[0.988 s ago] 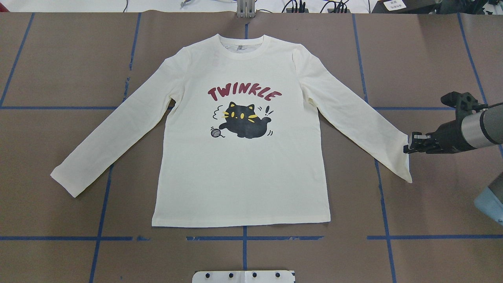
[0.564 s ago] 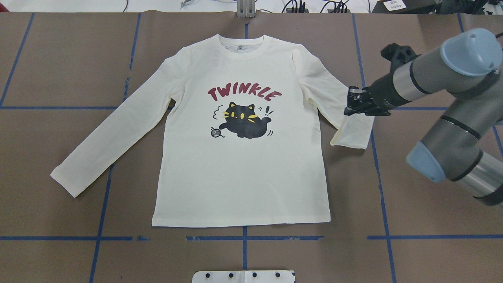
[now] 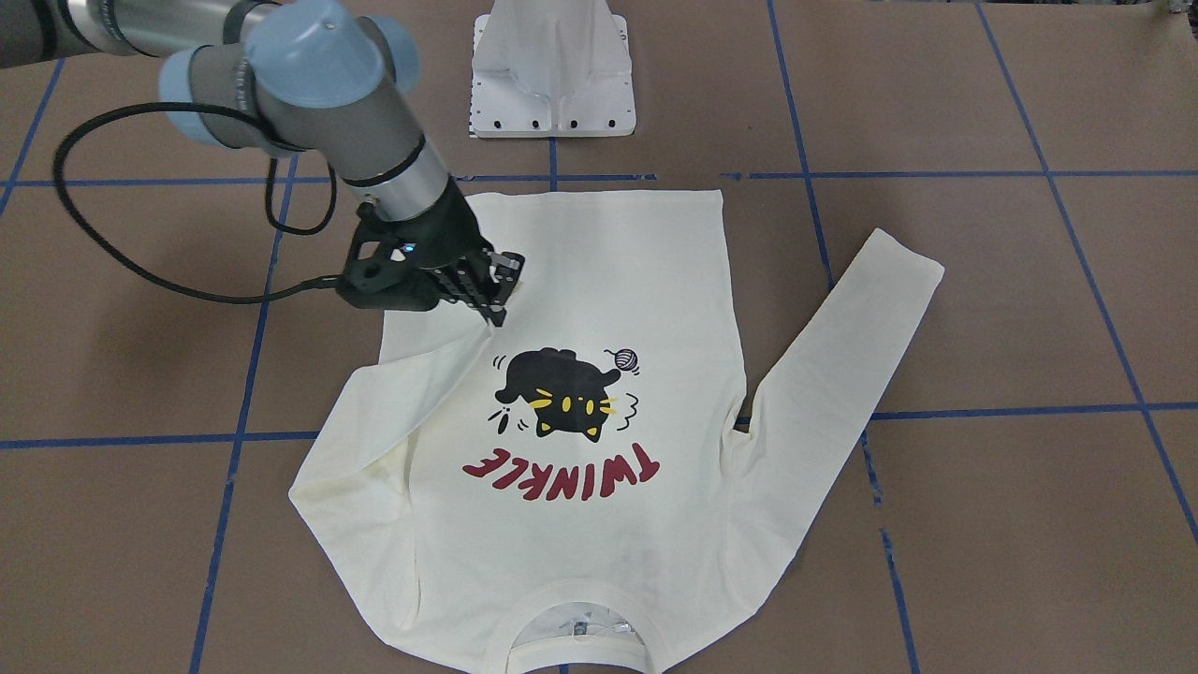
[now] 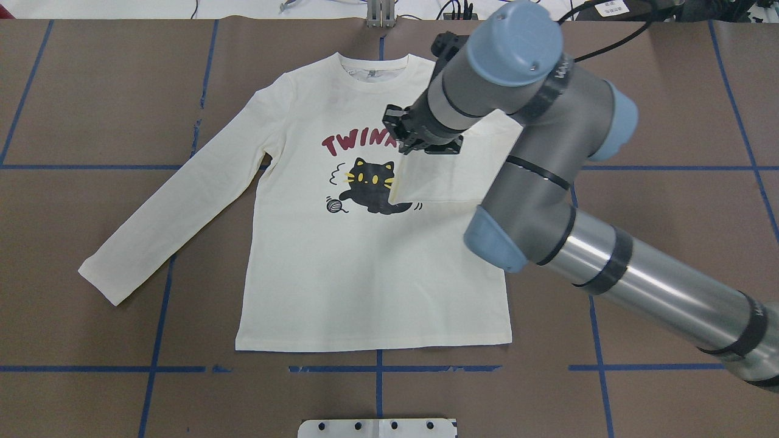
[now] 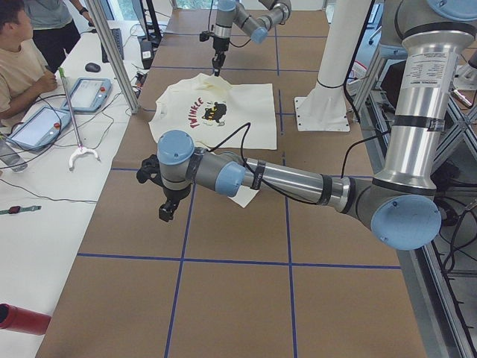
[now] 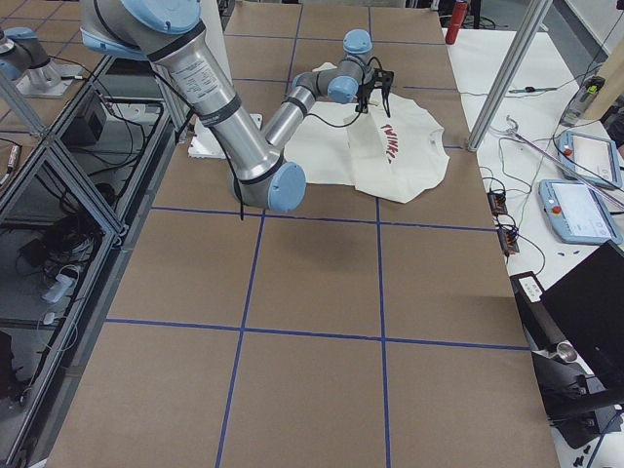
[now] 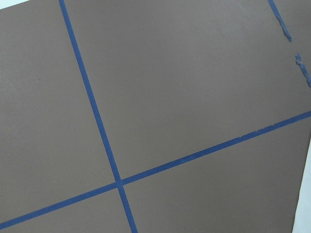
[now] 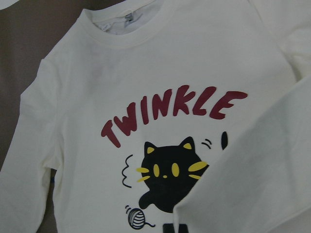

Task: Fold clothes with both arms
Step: 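Carry the sleeve with the right gripper across the shirt toward the collar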

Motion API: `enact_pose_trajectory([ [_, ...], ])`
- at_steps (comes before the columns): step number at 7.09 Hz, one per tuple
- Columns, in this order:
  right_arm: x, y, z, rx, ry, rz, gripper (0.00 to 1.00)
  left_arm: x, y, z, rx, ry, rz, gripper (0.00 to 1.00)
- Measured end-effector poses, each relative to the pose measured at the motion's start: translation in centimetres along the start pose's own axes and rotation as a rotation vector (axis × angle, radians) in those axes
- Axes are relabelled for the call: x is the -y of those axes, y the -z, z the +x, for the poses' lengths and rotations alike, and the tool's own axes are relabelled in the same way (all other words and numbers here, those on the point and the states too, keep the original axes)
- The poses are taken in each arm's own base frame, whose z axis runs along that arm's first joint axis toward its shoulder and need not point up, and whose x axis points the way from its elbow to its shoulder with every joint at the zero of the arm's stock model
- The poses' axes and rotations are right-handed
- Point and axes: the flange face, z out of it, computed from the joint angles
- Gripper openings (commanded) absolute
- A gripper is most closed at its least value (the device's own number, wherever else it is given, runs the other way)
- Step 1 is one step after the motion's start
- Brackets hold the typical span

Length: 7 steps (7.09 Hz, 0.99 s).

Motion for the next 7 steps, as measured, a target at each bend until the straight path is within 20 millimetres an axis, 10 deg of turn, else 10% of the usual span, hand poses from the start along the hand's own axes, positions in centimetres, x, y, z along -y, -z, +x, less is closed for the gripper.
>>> enact_pose_trajectory([
  [2,-2.6,-4.3,-10.8,0.0,0.041,0.027,0.0,0.3,0.6,0.7,-0.002,-0.018,0.021,1.0],
  [4,-5.1,-7.4,-17.4,0.0,0.073,0.065,0.0,0.5,1.0,1.3,-0.017,0.0,0.029,1.0],
  [5,-6.4,-9.6,-18.0,0.0,0.089,0.079,0.83,0.5,0.9,1.3,-0.02,0.009,0.029,1.0],
  [7,-7.3,-12.7,-17.7,0.019,0.107,0.108,1.0,0.8,-0.1,2.1,-0.032,0.021,0.015,1.0],
])
